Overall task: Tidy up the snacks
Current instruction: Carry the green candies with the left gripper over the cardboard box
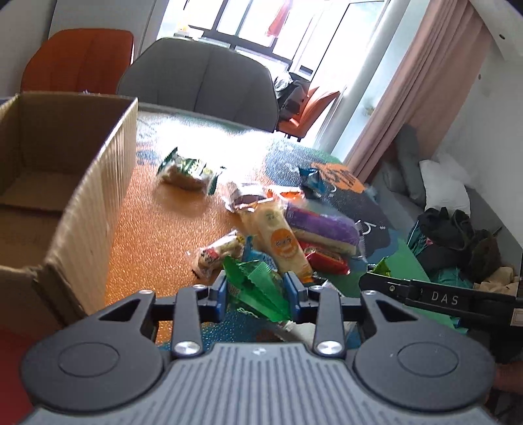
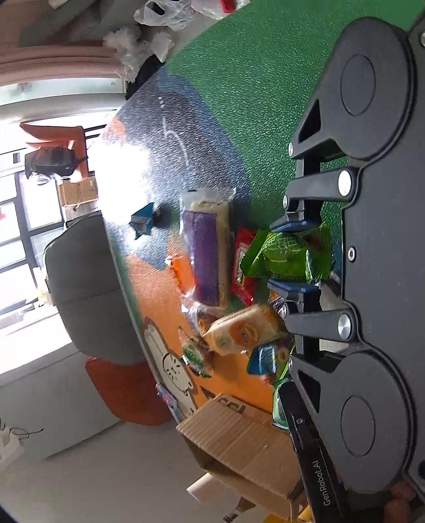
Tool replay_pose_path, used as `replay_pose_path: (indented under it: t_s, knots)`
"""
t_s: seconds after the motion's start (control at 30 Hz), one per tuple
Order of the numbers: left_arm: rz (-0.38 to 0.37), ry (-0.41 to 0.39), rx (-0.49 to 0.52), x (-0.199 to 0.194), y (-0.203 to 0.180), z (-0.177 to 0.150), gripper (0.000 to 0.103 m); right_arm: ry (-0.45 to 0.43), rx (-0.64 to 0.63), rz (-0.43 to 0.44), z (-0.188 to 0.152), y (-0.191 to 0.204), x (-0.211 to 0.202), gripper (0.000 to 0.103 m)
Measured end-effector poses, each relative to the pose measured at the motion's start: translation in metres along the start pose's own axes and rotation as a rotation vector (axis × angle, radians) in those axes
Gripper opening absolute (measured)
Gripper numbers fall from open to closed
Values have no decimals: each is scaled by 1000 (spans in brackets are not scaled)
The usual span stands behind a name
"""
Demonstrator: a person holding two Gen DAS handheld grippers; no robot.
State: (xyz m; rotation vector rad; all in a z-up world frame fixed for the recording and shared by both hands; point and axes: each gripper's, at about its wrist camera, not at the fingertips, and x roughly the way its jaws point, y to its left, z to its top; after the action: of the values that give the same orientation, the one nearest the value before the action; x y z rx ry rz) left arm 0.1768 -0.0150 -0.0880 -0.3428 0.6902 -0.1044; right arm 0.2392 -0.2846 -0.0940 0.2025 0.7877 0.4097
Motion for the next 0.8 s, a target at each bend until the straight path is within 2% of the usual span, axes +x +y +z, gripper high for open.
replay_pose_path:
  t_s: [0.27,0.8]
  knots:
    - [-3,-39,13,-19,-2,12,34,-55,-2,5,9,13,-15,28]
    - [5,-132,49,-66,5,41,35,-127,-63,74,32,61,-30,28]
